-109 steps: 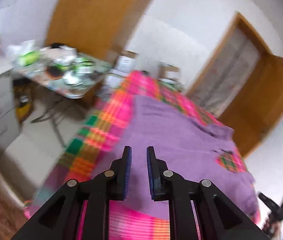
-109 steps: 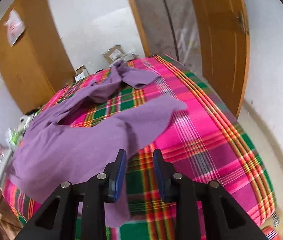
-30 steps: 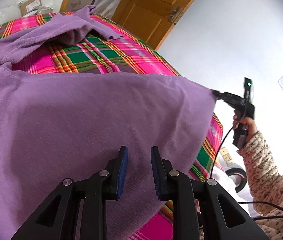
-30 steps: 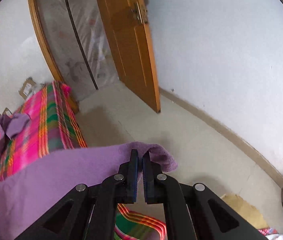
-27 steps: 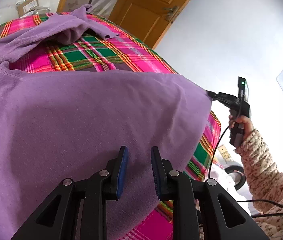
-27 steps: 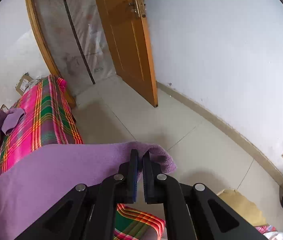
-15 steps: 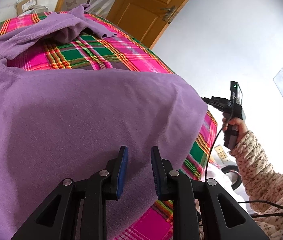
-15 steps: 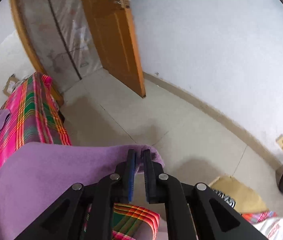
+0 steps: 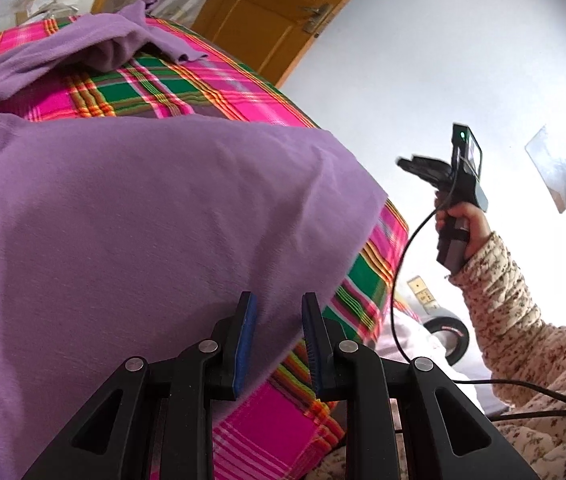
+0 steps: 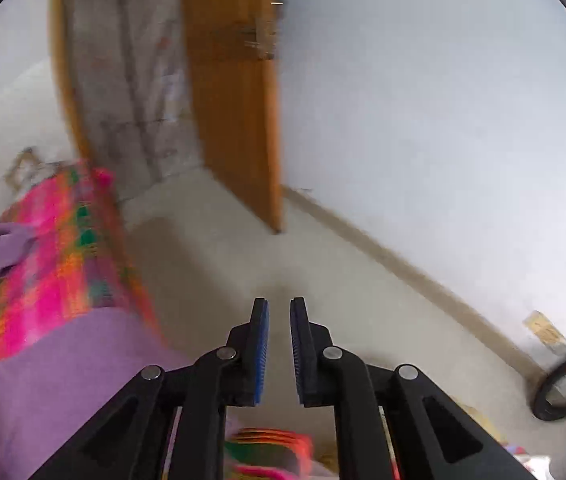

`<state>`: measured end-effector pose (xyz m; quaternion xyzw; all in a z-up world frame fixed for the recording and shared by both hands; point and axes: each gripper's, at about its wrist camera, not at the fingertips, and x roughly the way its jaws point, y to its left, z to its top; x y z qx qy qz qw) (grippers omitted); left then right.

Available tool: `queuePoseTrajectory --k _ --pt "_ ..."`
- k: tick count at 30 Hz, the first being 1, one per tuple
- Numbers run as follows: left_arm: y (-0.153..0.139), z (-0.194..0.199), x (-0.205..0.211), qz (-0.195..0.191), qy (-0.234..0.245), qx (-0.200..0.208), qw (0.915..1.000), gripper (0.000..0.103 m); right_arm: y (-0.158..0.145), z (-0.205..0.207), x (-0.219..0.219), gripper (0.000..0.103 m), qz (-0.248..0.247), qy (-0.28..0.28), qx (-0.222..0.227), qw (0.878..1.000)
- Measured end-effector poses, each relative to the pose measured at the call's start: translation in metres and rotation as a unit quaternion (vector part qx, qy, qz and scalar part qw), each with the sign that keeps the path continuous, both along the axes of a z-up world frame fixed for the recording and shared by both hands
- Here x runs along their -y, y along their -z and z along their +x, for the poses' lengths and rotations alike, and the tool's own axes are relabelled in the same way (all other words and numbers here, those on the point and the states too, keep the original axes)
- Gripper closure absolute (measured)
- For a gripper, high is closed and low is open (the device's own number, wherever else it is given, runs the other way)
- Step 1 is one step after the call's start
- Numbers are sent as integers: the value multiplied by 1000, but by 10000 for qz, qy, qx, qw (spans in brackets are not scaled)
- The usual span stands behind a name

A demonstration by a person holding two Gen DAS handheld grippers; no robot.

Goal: Fold clothes

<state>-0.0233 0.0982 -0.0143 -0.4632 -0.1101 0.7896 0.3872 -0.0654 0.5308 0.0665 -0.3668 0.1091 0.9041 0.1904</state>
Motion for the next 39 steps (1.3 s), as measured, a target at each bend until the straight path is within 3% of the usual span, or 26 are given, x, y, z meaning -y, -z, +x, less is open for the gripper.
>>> queuePoseTrajectory --k 4,9,11,14,21,24,26,28,35,39 --pt "0 3 0 36 33 12 10000 79 -7 -25 55 74 -184 -1495 -68 9886" --pt "-1 4 0 63 40 18 10000 79 -9 -56 132 70 -138 -3197 187 9472" --pt "-1 5 1 73 42 20 10000 79 -9 -67 155 70 84 -3596 303 9326" --pt "-2 6 1 99 63 34 9999 79 -2 -78 185 70 138 -4341 602 8988" --pt "0 7 1 198 172 120 9996 79 16 -74 223 70 294 -5025 970 8586" --pt "2 2 -1 225 182 154 9995 79 17 -80 224 72 227 -5110 980 8537" --pt "2 2 -1 244 185 169 9994 79 17 -78 223 81 177 -5158 955 8512" --pt "3 1 -1 285 186 197 9992 79 16 -77 223 96 258 -5139 939 8523" --pt "3 4 1 354 205 227 9989 79 14 -81 237 98 756 -4830 748 8692" --pt "3 6 1 354 206 225 9989 79 19 -80 237 97 785 -4838 776 8682"
